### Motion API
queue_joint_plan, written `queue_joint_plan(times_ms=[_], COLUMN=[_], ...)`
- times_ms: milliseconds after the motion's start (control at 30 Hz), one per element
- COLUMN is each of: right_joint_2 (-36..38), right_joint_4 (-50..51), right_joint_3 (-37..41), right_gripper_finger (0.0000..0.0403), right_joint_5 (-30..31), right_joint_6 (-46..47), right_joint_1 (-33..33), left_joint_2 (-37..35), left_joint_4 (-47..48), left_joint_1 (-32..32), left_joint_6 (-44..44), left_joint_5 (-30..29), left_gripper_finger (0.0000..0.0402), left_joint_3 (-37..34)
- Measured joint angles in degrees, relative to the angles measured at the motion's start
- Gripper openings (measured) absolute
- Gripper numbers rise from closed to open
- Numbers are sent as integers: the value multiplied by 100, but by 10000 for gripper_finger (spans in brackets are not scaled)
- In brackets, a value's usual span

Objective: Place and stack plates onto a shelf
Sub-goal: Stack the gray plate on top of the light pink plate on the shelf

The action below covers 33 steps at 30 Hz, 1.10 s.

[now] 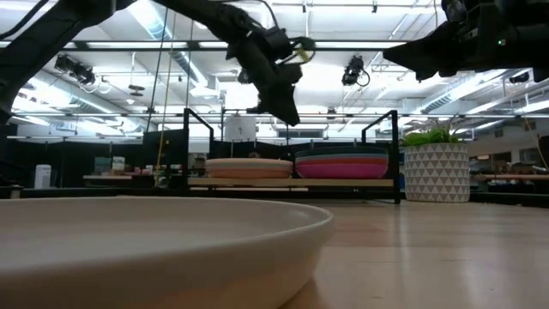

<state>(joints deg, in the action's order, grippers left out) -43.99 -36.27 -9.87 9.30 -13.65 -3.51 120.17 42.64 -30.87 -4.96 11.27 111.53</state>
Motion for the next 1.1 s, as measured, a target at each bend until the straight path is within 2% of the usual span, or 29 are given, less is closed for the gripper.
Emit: queue_joint_plan(times_ms=[100,200,300,400,533,833,967,1100], right_joint_2=[1,1,2,0,2,0,1,0], right_joint_4=[0,0,0,0,-3,342,355,470], right_joint_3=[0,0,0,0,0,0,0,0], right_gripper_finger=[20,20,20,20,20,20,20,20], right_joint_5=[0,2,2,2,-37,-42,-44,-46], right_joint_6=[0,0,1,193,694,949,951,957], right_joint_1=[0,0,0,0,-11,-11,-11,-11], left_joint_2=[-36,-65,-68,-71,-69,-71,-71,-71], left_joint_4=[813,1360,1571,1562,1594,1570,1609,1643], left_joint_1=[361,862,1402,1974,2652,3590,3990,4429], left_joint_6=[-1039,-1602,-1679,-1627,-1272,392,785,1043], left_joint_5=[629,1028,1012,616,-46,-151,-158,-391], left_gripper_finger=[104,103,102,102,102,103,107,131], left_joint_3=[43,-99,-412,-700,-1051,-1522,-1543,-1543])
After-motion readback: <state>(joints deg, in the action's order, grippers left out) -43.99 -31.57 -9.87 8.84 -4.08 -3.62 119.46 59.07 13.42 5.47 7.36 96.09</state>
